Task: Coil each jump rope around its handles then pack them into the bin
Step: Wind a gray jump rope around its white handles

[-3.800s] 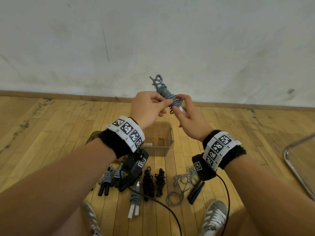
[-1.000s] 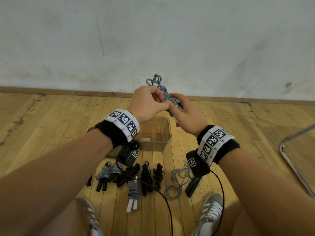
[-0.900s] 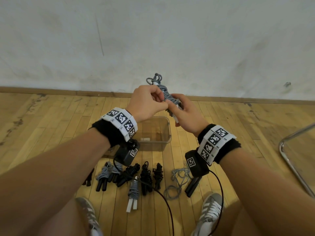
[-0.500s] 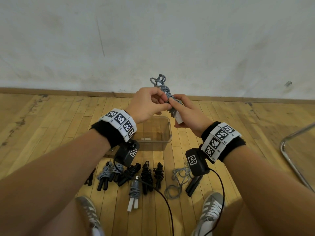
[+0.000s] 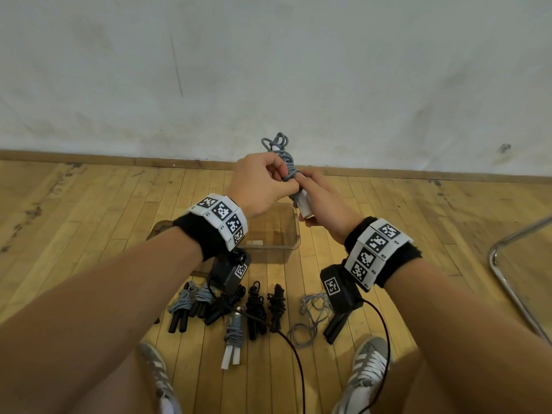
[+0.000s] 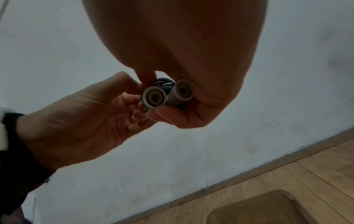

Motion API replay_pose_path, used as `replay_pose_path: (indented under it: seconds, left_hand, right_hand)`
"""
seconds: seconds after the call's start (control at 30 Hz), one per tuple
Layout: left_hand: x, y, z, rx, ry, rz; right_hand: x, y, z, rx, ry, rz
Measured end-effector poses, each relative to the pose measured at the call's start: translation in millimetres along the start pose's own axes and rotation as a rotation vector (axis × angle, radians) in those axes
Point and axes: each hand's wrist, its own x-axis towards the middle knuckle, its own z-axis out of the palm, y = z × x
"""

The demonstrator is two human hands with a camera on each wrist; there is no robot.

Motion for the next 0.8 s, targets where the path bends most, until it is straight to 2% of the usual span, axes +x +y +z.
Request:
replay_pose_path:
  seconds: [0.27,0.43,0.67,0.8]
  left_hand:
    - [4,-4,6,-0.033,0.054,-0.009]
    - [2,-10,9,0.008,0.051,0.063]
    - [6,-13,6,0.242,-0.083,0.162]
    - [7,-15,3,0.215,-0.185,0.077]
  right_hand:
    - [1,-1,4,-0.035,0.045,0.012]
    - [2,-2,3,-0.011,0.086,0.028]
    - [7,-2,-5,-0.097,0.108,0.005]
    - [11,4,-8,-0.18,0.132,0.002]
